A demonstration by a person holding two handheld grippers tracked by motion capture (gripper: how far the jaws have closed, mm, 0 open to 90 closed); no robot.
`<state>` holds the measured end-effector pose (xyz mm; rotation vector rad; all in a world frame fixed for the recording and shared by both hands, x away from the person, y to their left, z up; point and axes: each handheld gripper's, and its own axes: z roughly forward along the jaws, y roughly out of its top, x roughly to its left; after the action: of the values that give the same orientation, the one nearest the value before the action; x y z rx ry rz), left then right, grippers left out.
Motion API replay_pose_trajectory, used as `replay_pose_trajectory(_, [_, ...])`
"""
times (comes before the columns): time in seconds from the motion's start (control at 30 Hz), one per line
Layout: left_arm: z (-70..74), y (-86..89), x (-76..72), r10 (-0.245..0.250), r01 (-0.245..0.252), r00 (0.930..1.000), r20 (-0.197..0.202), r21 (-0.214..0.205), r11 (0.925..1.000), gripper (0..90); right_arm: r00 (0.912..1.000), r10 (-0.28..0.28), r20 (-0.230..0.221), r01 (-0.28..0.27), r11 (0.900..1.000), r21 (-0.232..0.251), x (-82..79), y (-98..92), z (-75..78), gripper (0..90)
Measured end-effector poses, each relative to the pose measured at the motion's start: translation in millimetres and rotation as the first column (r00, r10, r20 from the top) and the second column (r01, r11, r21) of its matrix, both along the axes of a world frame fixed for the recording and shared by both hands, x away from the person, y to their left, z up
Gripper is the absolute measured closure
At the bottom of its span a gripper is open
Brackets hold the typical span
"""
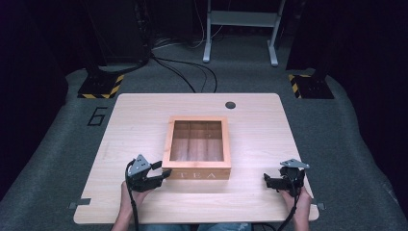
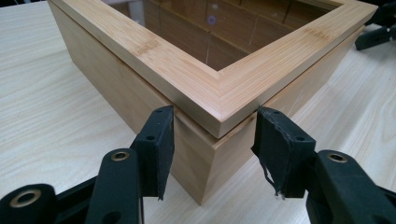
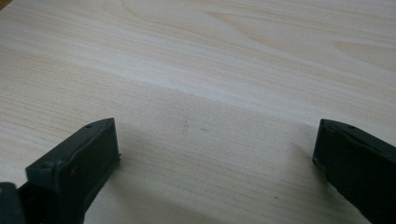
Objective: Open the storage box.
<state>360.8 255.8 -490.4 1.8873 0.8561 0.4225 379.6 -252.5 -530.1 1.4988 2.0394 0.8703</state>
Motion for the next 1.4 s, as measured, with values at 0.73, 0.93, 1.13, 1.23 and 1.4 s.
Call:
replay_pose_trajectory(0.73, [17.6, -10.4, 7.2, 0.056, -0.058, 0.9956, 0.075, 0.023, 0.9981, 38.1, 1.0, -0.001, -0.002, 0.001, 1.0, 0.0, -0.1, 0.3, 0.1, 0.0])
replay_pose_trajectory(0.93, [17.3, -13.5, 8.3, 0.077, -0.081, 0.994, 0.077, 0.04, 0.9959, 38.7, 1.0, 0.001, 0.0, -0.001, 1.0, -0.001, 0.1, 0.1, 0.1, 0.0])
replay_pose_trajectory(1.13, [19.9, -15.6, 8.9, 0.113, -0.117, 0.9876, 0.109, 0.034, 0.9925, 40.8, 1.0, 0.001, 0.001, -0.001, 1.0, -0.001, 0.1, 0.1, 0.0, 0.0])
replay_pose_trajectory(1.23, [21.7, -16.5, 10.2, 0.132, -0.135, 0.985, 0.111, 0.019, 0.9907, 41.6, 1.0, 0.001, 0.0, -0.001, 1.0, -0.001, 0.1, 0.1, 0.0, 0.0])
replay_pose_trajectory(1.4, [28.7, -18.0, 14.0, 0.151, -0.153, 0.9817, 0.116, 0.012, 0.9881, 42.0, 1.0, 0.001, 0.0, -0.001, 1.0, -0.001, 0.1, 0.1, 0.0, 0.0])
